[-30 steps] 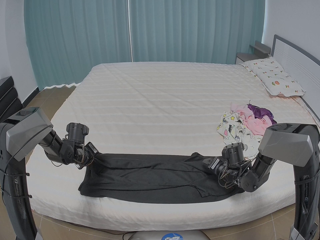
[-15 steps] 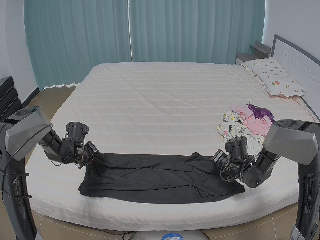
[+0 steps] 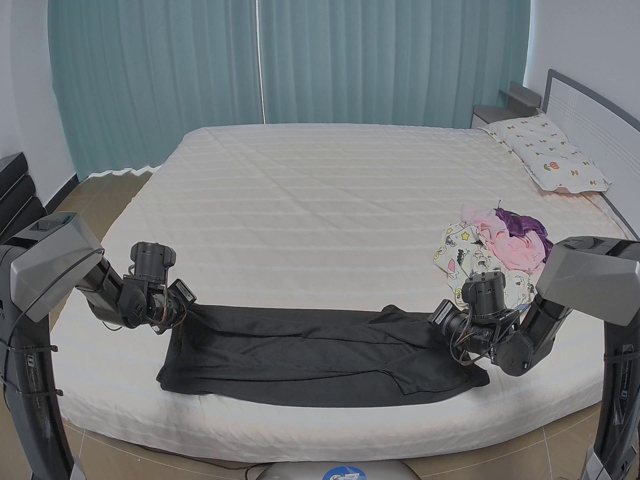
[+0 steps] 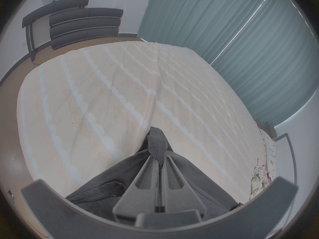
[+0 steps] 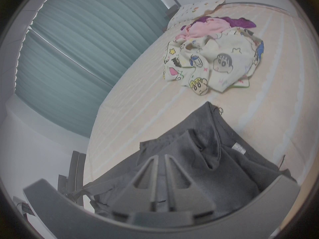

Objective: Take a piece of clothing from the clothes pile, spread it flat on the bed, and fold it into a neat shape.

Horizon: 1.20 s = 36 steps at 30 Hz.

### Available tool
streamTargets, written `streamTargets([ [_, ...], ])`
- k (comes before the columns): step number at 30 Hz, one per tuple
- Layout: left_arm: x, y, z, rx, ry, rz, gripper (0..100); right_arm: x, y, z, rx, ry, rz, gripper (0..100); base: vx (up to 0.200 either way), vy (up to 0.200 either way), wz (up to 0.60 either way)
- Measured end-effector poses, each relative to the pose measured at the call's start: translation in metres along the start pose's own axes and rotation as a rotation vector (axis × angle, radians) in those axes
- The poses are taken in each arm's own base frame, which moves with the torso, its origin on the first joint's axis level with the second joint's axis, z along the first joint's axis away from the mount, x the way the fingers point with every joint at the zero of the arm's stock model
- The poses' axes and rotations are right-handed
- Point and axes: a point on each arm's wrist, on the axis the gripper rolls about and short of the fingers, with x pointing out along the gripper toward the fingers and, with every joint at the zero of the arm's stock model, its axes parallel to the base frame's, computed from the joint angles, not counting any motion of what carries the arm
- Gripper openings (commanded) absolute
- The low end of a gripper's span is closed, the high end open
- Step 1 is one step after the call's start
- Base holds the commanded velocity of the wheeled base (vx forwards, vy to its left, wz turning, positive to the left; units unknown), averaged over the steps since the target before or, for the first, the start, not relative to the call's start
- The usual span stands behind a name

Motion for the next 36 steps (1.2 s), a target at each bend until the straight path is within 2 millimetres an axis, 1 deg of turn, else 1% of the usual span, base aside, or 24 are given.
streamTargets([
  [6,0.0,0.0,0.0,0.0,0.002,0.001,0,0.002,-0.001,-0.007,-0.008,0.038,-0.032,100,0.0,0.0,0.0],
  [12,0.0,0.0,0.0,-0.001,0.002,0.001,0,0.014,0.002,-0.011,-0.017,0.056,-0.072,100,0.0,0.0,0.0],
  [17,0.0,0.0,0.0,-0.001,0.002,0.001,0,0.022,0.003,-0.016,-0.029,0.029,-0.112,100,0.0,0.0,0.0],
  [22,0.0,0.0,0.0,-0.001,0.002,0.001,0,0.018,0.007,-0.016,-0.031,0.019,-0.107,100,0.0,0.0,0.0],
  [27,0.0,0.0,0.0,0.0,0.003,0.002,0,0.008,0.008,-0.023,-0.045,0.041,-0.111,100,0.0,0.0,0.0],
  [36,0.0,0.001,-0.001,0.0,0.003,0.003,0,0.001,0.009,-0.032,-0.044,0.062,-0.118,100,0.0,0.0,0.0],
])
